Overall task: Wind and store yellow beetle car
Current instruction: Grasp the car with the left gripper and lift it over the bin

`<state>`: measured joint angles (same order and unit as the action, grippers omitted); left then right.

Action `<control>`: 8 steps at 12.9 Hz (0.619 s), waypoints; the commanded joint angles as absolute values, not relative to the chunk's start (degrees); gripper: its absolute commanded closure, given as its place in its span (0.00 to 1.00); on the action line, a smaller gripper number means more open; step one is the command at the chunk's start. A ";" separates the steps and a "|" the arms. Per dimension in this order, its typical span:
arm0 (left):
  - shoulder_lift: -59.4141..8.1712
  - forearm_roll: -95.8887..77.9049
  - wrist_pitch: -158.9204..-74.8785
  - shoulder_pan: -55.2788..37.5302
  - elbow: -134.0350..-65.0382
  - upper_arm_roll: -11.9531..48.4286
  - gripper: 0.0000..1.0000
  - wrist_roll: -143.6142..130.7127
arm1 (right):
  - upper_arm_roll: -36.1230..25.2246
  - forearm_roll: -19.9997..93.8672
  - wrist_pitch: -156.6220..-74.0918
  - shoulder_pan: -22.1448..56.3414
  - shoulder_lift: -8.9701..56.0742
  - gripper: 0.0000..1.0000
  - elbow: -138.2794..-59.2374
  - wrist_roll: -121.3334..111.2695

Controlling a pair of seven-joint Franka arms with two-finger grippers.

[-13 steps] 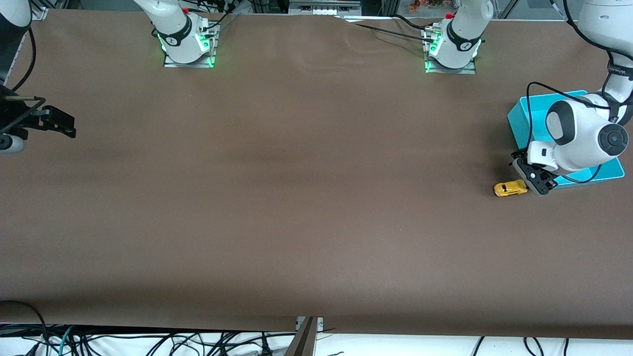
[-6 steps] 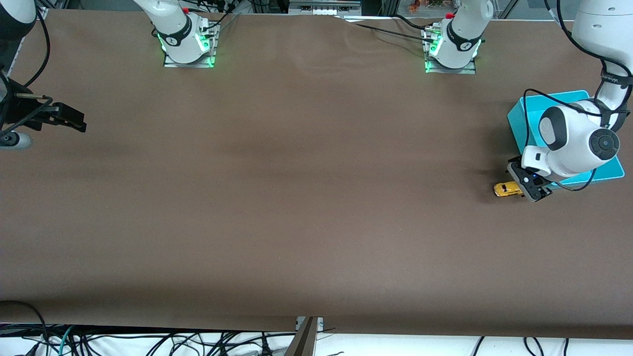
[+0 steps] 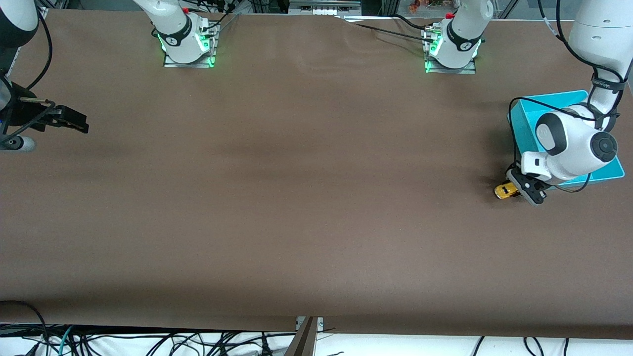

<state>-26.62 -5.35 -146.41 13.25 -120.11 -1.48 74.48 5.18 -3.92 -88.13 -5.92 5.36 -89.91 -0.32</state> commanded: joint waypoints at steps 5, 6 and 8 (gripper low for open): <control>-9.69 -10.09 -126.25 12.39 -119.80 -1.58 1.00 69.35 | 4.31 -3.08 -88.15 -5.54 5.18 0.00 -89.83 0.35; -7.84 -10.54 -123.69 12.39 -119.71 -1.58 1.00 69.43 | 4.31 -2.99 -88.15 -5.54 5.19 0.00 -89.65 0.70; -5.37 -9.94 -119.29 13.09 -119.88 -2.02 1.00 72.49 | 4.66 -3.08 -88.07 -5.19 5.19 0.00 -89.47 0.53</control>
<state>-8.10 -9.02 -122.06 12.76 -118.56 -1.46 70.25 4.85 -3.92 -88.21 -5.78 5.37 -89.91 -0.17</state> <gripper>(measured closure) 0.551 0.000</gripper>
